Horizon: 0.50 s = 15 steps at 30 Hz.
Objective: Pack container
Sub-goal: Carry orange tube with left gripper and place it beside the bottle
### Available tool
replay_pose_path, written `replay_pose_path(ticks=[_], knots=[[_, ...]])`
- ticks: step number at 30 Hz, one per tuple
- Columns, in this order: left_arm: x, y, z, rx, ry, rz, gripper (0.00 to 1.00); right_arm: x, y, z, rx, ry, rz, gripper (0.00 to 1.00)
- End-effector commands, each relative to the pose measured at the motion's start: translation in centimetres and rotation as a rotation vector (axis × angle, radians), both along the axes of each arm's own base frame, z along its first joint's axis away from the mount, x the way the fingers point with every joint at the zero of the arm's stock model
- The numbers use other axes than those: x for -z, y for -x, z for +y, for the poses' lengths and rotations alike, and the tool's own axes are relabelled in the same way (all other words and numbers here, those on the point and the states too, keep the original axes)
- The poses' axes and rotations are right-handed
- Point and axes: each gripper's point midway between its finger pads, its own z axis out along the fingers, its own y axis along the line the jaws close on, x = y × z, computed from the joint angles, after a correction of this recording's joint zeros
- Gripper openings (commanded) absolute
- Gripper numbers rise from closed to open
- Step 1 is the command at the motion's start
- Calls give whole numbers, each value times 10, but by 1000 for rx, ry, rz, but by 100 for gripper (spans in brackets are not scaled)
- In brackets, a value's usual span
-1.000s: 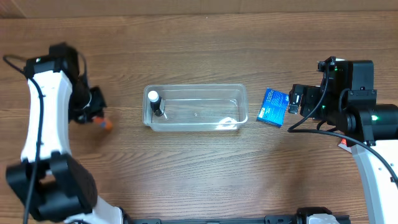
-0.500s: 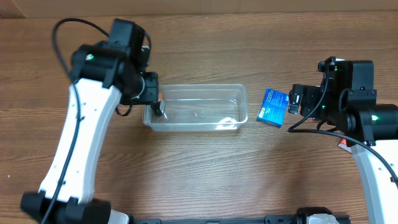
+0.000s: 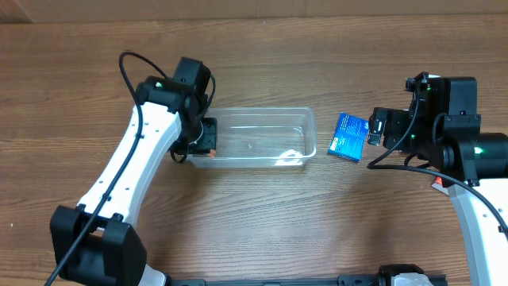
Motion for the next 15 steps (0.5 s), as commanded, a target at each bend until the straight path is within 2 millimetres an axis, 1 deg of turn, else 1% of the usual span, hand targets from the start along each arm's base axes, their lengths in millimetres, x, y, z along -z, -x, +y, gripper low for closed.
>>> replay_pose_path(ticks=[1, 5, 9, 12, 13, 14, 15], knots=[[16, -4, 13, -40, -35, 21, 4, -14, -3, -1, 3, -3, -39, 100], [30, -9, 18, -40, -74, 41, 4, -13, -2, -1, 4, -3, -37, 100], [49, -10, 18, -38, -91, 92, 4, -13, -2, -1, 3, -3, -37, 100], [59, -9, 18, -37, -95, 122, 4, -13, -2, -1, 3, -3, -37, 100], [60, -9, 18, -37, -96, 127, 6, -14, -2, -1, 4, -3, -37, 100], [61, -8, 17, -32, -92, 130, 9, -14, -2, -1, 3, -3, -37, 100], [61, -8, 17, -29, -92, 129, 18, -14, -2, -1, 3, -3, -37, 100]])
